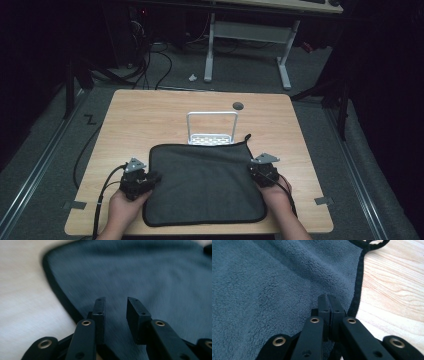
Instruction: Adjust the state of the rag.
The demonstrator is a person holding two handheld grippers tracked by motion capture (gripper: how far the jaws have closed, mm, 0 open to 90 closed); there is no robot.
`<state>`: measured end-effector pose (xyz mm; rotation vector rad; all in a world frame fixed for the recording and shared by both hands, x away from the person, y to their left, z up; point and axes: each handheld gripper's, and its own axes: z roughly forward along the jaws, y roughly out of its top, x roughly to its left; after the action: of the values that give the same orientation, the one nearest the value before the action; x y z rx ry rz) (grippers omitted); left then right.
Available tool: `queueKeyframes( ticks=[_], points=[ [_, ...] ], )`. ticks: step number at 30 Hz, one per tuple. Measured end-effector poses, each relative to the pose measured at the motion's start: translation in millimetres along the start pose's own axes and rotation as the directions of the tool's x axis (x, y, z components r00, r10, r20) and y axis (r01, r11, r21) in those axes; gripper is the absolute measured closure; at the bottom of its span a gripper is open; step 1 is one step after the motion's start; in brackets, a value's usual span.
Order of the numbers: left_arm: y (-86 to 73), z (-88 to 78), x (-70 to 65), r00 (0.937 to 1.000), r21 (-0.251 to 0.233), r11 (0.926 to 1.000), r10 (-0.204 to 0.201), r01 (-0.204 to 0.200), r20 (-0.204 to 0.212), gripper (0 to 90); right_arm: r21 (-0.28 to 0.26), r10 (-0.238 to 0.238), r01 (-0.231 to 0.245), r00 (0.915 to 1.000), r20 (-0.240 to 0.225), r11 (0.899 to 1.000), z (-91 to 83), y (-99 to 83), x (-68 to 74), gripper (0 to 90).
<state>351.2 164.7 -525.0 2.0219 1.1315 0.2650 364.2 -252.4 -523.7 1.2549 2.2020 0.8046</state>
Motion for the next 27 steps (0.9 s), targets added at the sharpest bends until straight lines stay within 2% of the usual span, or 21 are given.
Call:
queueKeyframes(
  ticks=[5,10,15,17,20,21,25,27],
  points=[
    [-6.5,0.1,-3.8,0.9997,0.0,0.9999,0.011,-0.011,0.02,70.2,-0.008,-0.003,0.003,1.0,0.006,1.0,-8.1,-9.1,1.5,90.0],
    [-16.9,-6.3,-15.3,0.9978,-0.002,0.9996,0.029,-0.029,0.06,70.3,-0.007,0.002,-0.002,1.0,0.009,1.0,-22.8,-24.2,0.0,90.0],
    [-19.4,-7.2,-28.6,0.9952,0.01,0.9971,0.074,-0.075,0.063,70.4,-0.001,0.019,-0.019,0.9992,0.036,1.0,-39.4,-41.2,-6.6,90.0],
    [-18.2,-5.2,-29.0,0.9951,0.006,0.9973,0.072,-0.073,0.067,70.3,0.0,0.028,-0.028,0.9982,0.053,1.0,-44.8,-47.6,-11.1,90.0],
    [-13.6,1.4,-28.4,0.9958,-0.005,0.9994,0.033,-0.033,0.085,68.4,-0.004,0.048,-0.048,0.9971,0.06,0.999,-48.4,-53.0,-18.8,90.0],
    [-12.7,3.4,-30.7,0.9953,-0.008,0.9994,0.033,-0.033,0.091,66.9,-0.004,0.049,-0.049,0.9965,0.068,0.999,-47.8,-52.8,-20.6,90.0],
    [-11.6,8.3,-43.9,0.992,-0.011,0.9953,0.096,-0.096,0.082,64.1,0.004,0.055,-0.056,0.9917,0.116,0.998,-44.9,-51.4,-28.9,90.0],
    [-12.1,8.8,-45.6,0.991,-0.015,0.9939,0.111,-0.11,0.075,63.8,-0.002,0.078,-0.078,0.9902,0.116,0.997,-45.4,-52.9,-32.4,90.0]
  ],
)
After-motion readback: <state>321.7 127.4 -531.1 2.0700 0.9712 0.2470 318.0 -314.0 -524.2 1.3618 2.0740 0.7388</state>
